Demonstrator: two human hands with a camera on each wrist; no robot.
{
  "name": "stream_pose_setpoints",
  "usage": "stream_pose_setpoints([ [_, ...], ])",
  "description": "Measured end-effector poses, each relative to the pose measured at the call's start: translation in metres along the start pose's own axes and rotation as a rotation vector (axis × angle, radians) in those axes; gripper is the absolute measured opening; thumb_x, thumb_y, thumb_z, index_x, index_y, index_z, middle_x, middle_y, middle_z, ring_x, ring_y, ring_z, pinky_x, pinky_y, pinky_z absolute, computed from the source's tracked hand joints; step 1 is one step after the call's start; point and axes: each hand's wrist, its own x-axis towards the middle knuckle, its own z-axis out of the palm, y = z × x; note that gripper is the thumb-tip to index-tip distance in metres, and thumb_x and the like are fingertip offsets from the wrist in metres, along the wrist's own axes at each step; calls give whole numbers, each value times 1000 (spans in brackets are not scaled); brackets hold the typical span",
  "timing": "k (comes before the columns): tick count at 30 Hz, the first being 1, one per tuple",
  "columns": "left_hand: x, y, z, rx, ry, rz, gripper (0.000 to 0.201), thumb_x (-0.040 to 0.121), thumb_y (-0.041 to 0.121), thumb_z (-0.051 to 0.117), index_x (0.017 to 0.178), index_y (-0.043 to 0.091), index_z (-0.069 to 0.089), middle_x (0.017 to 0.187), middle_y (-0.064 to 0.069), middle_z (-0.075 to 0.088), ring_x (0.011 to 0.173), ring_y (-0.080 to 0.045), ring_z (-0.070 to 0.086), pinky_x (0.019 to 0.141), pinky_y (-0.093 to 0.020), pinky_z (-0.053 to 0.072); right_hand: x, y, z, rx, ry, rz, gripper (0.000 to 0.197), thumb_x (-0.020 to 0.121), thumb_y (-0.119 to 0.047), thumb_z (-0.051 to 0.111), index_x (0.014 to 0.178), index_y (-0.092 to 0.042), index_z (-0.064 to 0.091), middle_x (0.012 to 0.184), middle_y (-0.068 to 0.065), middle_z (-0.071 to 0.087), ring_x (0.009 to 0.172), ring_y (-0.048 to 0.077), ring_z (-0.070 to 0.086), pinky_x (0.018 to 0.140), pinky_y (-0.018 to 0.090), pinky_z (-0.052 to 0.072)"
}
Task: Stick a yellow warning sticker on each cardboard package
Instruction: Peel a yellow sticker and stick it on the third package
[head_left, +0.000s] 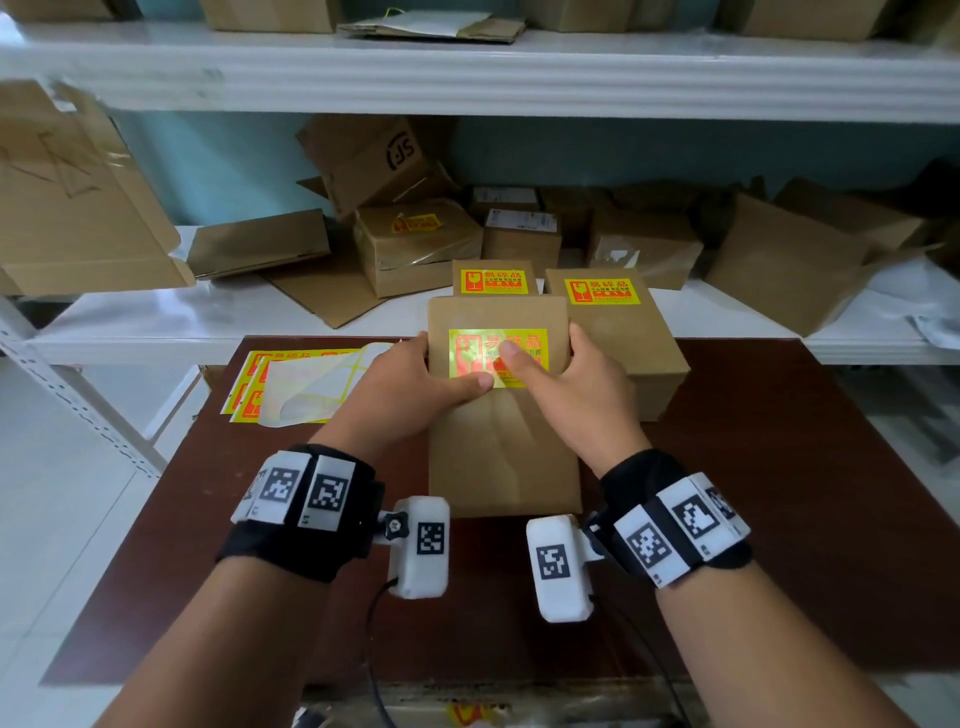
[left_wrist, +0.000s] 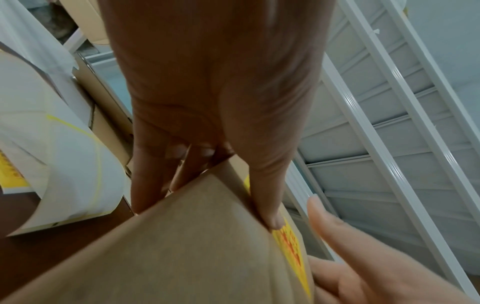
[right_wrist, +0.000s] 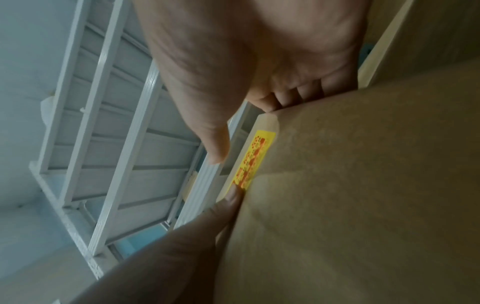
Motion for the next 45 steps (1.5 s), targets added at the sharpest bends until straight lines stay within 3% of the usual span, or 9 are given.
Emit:
stream_pose_setpoints([
  [5, -1, -4, -3, -139, -81, 9, 52, 79, 57, 71, 120, 24, 67, 109, 8, 74, 101, -13, 69, 89, -39, 56, -1, 0, -1, -92, 8, -30, 45, 82, -58, 71, 115, -30, 58, 104, -15, 69, 99, 11, 65, 85, 34, 51],
  [13, -5, 1, -13, -197, -167, 25, 24, 98, 25, 61, 121, 18, 65, 106, 0, 74, 82, -13, 68, 51, -15, 46, 10, 17, -17, 50, -174, -87, 50, 97, -24, 65, 145, -28, 52, 133, -10, 66, 121, 6, 57, 101, 31, 46],
  [17, -9, 0, -18, -244, -194, 34, 28, 98, 17, 62, 125, 19, 64, 109, 2, 75, 100, -22, 71, 63, -29, 54, 10, 16, -24, 35, -224, -102, 52, 98, -21, 62, 148, -30, 49, 137, -18, 60, 126, 4, 54, 110, 39, 45],
  [20, -10, -2, -21, -278, -215, 45, 37, 95, 10, 64, 131, 18, 62, 114, 2, 74, 105, -21, 70, 82, -47, 58, 8, 6, -28, 36, -214, -50, 51, 98, -26, 64, 146, -29, 49, 132, -24, 53, 120, -1, 49, 107, 30, 42],
  [23, -13, 2, -20, -338, -227, 64, 48, 90, 1, 68, 134, 16, 59, 117, -2, 74, 100, -17, 72, 71, -30, 59, 5, -5, -24, -30, -124, -21, 56, 85, -56, 69, 130, -27, 54, 123, -14, 64, 112, 9, 59, 100, 42, 51],
  [26, -15, 6, -13, -359, -212, 103, 59, 82, -3, 76, 135, 16, 58, 118, -1, 73, 105, -17, 72, 85, -33, 58, 3, -14, -15, -136, -15, 42, 100, 66, -85, 60, 137, -17, 43, 131, -2, 56, 116, 20, 59, 95, 48, 53],
  [31, -19, 10, -4, -387, -172, 128, 62, 75, -2, 82, 129, 19, 59, 114, 2, 74, 104, -12, 72, 96, -38, 56, 1, -19, -9, -140, 111, 111, 114, 64, -90, 58, 144, -11, 36, 138, 4, 50, 121, 25, 56, 96, 49, 52],
  [37, -21, 11, -8, -321, -183, 148, 69, 75, 6, 84, 137, 19, 56, 117, 11, 71, 107, -3, 68, 96, -28, 56, 1, -14, -10, -175, 178, 68, 94, 76, -79, 61, 135, -9, 40, 129, 5, 56, 111, 27, 61, 88, 47, 54],
  [45, -14, 2, -11, -278, -187, 146, 70, 76, 9, 85, 139, 18, 55, 125, 7, 70, 115, -9, 66, 103, -42, 52, 8, -6, -15, -94, 155, 30, 50, 90, -58, 63, 115, -19, 47, 99, -3, 61, 92, 22, 62, 77, 38, 51],
])
